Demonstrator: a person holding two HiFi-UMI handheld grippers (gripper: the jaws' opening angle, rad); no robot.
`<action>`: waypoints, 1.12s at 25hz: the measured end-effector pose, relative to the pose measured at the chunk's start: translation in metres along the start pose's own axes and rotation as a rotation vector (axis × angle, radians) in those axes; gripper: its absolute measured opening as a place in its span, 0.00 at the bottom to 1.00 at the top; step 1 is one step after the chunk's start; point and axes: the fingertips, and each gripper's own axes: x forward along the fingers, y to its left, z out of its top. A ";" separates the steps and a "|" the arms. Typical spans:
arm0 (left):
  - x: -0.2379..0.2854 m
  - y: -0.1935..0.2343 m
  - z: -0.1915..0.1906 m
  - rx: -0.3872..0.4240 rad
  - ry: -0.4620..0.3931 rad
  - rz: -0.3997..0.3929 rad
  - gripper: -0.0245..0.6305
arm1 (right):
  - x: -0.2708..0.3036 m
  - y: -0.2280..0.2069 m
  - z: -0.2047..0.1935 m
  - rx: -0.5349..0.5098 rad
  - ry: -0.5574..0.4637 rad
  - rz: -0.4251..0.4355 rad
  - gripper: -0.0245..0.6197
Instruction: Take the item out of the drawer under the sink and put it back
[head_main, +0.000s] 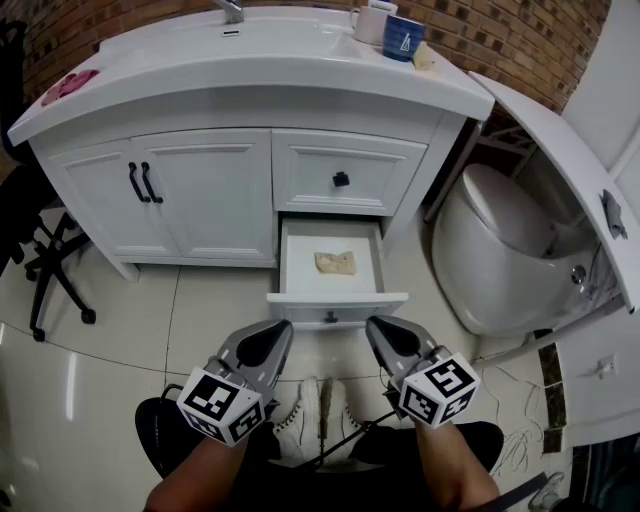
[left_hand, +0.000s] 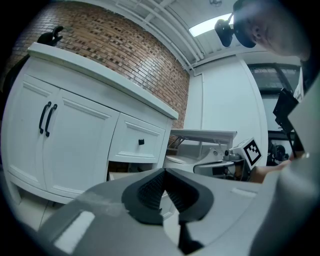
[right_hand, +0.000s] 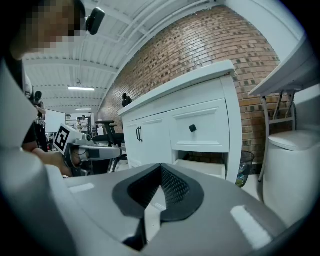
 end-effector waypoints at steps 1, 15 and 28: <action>-0.003 -0.004 0.002 0.004 -0.003 -0.001 0.05 | -0.005 0.003 0.002 -0.004 -0.007 -0.002 0.05; -0.045 -0.060 0.008 0.051 -0.033 -0.020 0.05 | -0.072 0.048 0.010 -0.022 -0.086 -0.028 0.05; -0.055 -0.084 0.012 0.092 -0.039 -0.035 0.05 | -0.093 0.060 0.012 -0.025 -0.105 -0.021 0.05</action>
